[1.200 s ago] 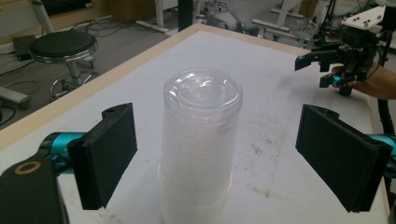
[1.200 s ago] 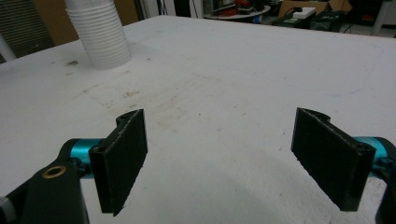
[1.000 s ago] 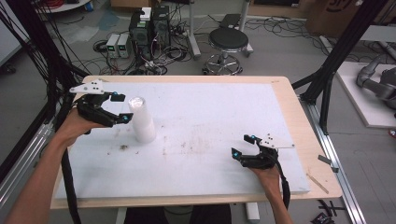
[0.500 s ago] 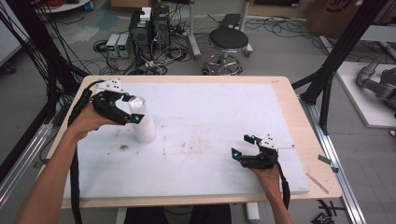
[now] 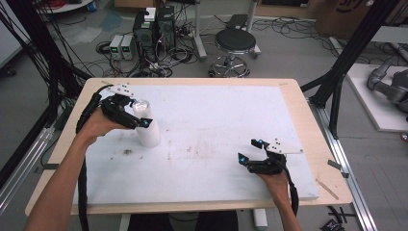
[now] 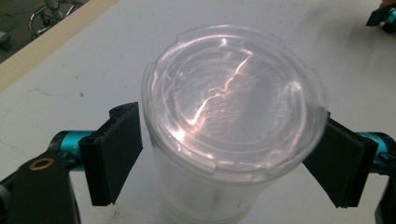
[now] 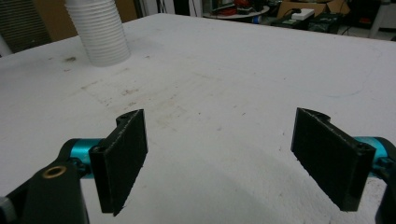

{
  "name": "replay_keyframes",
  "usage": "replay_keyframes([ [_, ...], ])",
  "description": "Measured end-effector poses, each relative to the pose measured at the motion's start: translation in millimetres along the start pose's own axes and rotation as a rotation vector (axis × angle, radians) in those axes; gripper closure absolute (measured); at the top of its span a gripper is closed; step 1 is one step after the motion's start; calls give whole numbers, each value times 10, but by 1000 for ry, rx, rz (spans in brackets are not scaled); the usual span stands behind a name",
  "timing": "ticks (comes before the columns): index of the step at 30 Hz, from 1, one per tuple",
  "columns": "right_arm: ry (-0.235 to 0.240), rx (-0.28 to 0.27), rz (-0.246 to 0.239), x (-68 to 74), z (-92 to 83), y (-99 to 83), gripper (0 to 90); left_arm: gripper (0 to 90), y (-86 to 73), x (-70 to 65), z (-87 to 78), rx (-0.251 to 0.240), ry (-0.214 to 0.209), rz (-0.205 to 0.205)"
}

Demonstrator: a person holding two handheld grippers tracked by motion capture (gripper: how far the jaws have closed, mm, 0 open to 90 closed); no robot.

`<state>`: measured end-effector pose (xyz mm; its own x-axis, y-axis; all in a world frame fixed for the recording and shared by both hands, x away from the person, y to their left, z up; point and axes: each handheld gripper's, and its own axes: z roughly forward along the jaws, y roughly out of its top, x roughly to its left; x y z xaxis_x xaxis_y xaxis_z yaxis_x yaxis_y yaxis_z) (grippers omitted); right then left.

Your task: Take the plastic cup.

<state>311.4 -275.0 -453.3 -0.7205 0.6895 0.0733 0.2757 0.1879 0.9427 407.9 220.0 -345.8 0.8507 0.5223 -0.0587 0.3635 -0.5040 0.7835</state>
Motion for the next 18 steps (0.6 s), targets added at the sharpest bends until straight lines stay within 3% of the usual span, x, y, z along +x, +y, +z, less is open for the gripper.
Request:
replay_keyframes([
  [18, -4, 10, 1, 10, 5, 1, 184, 306, 4, -23, 46, 12, 0, -1],
])
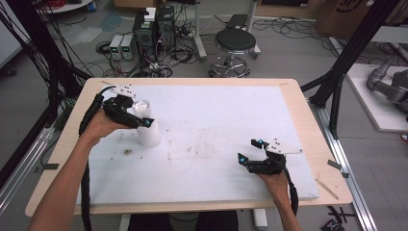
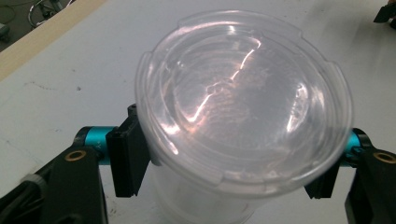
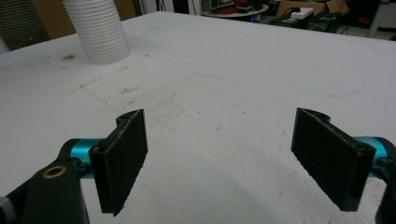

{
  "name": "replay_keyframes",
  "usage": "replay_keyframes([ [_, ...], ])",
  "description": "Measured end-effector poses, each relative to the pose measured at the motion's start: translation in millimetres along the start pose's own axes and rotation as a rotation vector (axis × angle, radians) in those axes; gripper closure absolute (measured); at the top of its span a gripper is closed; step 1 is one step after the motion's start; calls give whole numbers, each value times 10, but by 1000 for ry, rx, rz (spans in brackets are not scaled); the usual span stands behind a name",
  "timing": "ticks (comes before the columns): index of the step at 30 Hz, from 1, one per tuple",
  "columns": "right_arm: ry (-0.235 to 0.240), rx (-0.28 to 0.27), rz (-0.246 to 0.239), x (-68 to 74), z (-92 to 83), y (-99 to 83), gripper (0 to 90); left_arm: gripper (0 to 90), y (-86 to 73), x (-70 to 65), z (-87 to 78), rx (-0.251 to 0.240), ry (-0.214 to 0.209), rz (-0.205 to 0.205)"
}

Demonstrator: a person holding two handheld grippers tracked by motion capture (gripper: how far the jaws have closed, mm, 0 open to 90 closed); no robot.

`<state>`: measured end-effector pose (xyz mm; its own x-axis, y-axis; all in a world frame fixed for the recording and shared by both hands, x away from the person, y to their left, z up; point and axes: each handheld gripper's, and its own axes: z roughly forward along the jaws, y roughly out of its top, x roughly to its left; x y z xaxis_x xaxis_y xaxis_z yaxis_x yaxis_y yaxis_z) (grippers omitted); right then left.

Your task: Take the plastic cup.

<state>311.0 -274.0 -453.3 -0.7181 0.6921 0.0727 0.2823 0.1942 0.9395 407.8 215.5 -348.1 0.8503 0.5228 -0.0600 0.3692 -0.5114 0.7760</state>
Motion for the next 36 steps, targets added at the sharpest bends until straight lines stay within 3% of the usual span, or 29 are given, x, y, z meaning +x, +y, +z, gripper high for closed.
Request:
replay_keyframes([
  [22, 3, 7, 9, -1, 4, 2, 184, 334, 78, -15, -47, 7, -1, -4],
  [30, 1, 7, 6, 0, 6, 2, 184, 339, 238, -39, -196, -1, 6, -3],
  [34, 2, 7, 6, -3, 7, 2, 184, 342, 406, -64, -372, -31, 14, 13],
  [36, 2, 7, 5, -2, 6, 2, 184, 343, 556, -96, -537, -54, 24, 29],
])
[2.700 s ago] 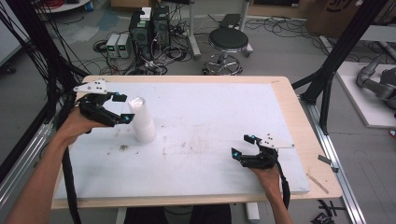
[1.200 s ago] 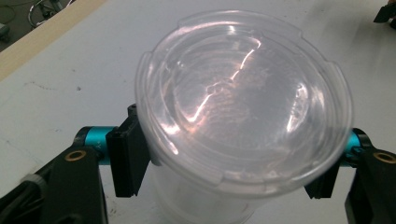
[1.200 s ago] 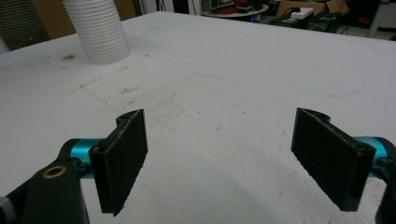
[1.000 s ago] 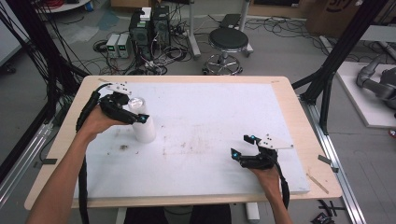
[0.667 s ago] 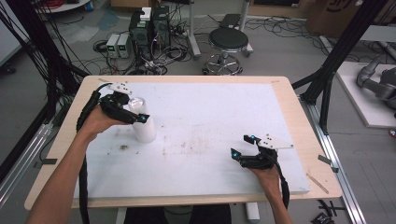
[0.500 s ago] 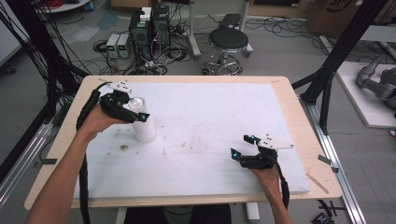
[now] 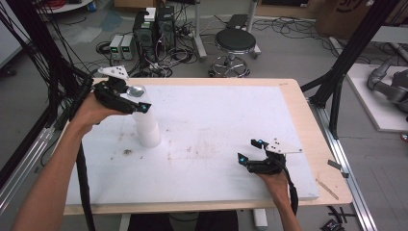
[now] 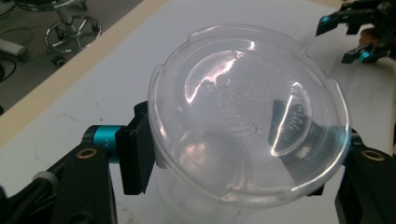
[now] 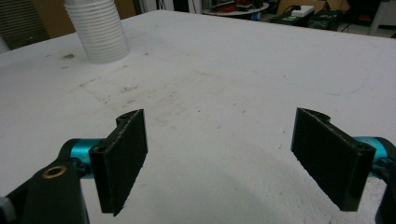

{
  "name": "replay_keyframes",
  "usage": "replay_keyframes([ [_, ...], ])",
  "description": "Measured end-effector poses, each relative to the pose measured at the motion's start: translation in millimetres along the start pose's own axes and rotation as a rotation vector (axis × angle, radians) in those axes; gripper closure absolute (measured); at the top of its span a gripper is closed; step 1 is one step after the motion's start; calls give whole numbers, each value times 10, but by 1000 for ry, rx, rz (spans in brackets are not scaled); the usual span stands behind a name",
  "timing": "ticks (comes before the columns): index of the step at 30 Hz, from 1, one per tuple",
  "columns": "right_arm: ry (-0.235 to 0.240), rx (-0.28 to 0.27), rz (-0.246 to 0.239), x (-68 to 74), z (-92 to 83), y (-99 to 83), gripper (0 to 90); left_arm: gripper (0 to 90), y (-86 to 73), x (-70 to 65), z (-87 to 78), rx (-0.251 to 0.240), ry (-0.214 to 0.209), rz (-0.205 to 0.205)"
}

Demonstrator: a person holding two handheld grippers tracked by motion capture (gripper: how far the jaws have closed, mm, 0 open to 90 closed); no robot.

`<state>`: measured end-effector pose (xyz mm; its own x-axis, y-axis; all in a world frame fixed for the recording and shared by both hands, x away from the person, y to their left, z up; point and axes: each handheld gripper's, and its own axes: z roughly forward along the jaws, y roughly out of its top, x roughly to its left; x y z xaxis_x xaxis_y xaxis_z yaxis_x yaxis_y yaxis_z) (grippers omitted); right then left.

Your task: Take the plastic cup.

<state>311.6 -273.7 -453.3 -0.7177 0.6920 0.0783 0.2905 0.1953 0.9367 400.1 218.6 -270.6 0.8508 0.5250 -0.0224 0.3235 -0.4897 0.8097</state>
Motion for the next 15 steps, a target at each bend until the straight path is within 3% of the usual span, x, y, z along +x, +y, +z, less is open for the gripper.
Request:
replay_keyframes([
  [9, -1, -3, 2, 1, -1, 0, 184, 351, 427, -130, -455, -44, 19, 35],
  [15, -2, -1, 0, 4, 0, 0, 184, 353, 470, -229, -503, -61, -2, 42],
])
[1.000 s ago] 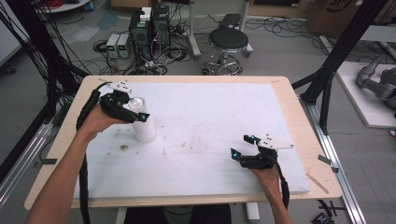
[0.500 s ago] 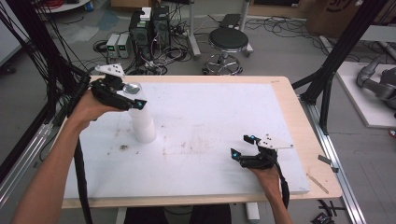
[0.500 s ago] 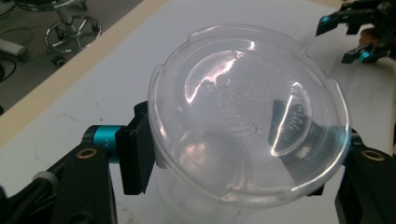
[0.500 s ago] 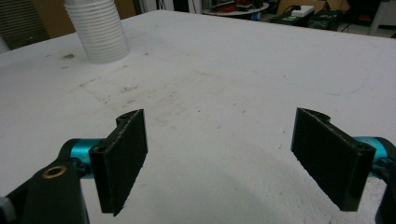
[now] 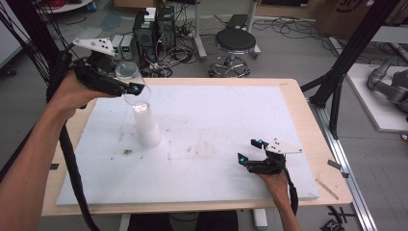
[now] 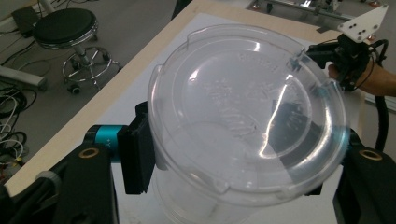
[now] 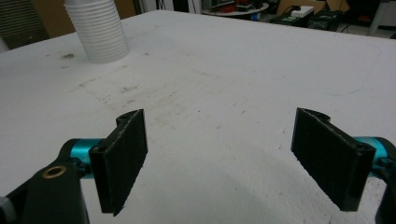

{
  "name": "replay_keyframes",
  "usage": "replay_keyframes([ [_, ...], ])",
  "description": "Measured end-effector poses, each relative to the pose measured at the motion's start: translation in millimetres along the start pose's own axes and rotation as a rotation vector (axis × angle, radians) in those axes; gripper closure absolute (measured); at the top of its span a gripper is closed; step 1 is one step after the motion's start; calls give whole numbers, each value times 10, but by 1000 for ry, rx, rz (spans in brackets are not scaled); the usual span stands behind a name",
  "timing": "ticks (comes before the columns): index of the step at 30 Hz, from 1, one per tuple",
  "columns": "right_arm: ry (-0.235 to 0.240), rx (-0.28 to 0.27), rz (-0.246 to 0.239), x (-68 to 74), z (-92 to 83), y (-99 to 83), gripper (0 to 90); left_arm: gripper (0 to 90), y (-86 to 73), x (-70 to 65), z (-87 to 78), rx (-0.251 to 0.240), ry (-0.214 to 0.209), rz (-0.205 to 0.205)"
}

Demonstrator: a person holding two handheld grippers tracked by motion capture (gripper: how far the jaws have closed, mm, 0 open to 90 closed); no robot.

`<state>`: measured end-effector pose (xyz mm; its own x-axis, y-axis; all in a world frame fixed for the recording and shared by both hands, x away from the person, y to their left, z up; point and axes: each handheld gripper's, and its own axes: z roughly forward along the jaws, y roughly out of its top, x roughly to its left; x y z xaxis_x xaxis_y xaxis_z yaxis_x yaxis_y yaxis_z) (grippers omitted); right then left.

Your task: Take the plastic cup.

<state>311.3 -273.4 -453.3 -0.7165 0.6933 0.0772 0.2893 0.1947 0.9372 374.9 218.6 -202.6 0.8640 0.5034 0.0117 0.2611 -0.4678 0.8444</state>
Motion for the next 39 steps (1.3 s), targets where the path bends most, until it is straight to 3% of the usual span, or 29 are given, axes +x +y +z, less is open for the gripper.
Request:
replay_keyframes([
  [5, 1, -3, 4, -4, -2, -1, 184, 353, -40, -130, 33, -36, -32, -1],
  [9, 2, -2, 10, -13, -1, 0, 184, 355, -180, -328, 121, -85, -96, -5],
  [11, 1, -6, 7, -12, -3, -1, 184, 349, -208, -364, 139, -96, -100, -2],
  [12, 3, -12, 7, -8, -14, -5, 184, 349, -310, -458, 206, -133, -132, 2],
  [17, 8, -25, 13, -21, -20, -8, 184, 349, -478, -608, 367, -167, -157, 22],
  [18, 11, -18, 15, -24, -19, -6, 184, 349, -542, -662, 453, -197, -179, 23],
  [21, 15, -15, 11, -21, -12, -4, 184, 350, -593, -713, 530, -225, -189, 27],
  [22, 15, -12, 10, -19, -11, -5, 184, 349, -651, -774, 611, -261, -207, 26],
  [25, 17, -20, 8, -18, -18, -8, 184, 350, -742, -860, 719, -293, -228, 37],
  [30, 20, -28, 7, -20, -24, -10, 184, 351, -893, -937, 862, -338, -251, 25],
  [39, 21, -16, 11, -24, -15, -6, 184, 352, -1045, -973, 1030, -358, -272, -3],
])
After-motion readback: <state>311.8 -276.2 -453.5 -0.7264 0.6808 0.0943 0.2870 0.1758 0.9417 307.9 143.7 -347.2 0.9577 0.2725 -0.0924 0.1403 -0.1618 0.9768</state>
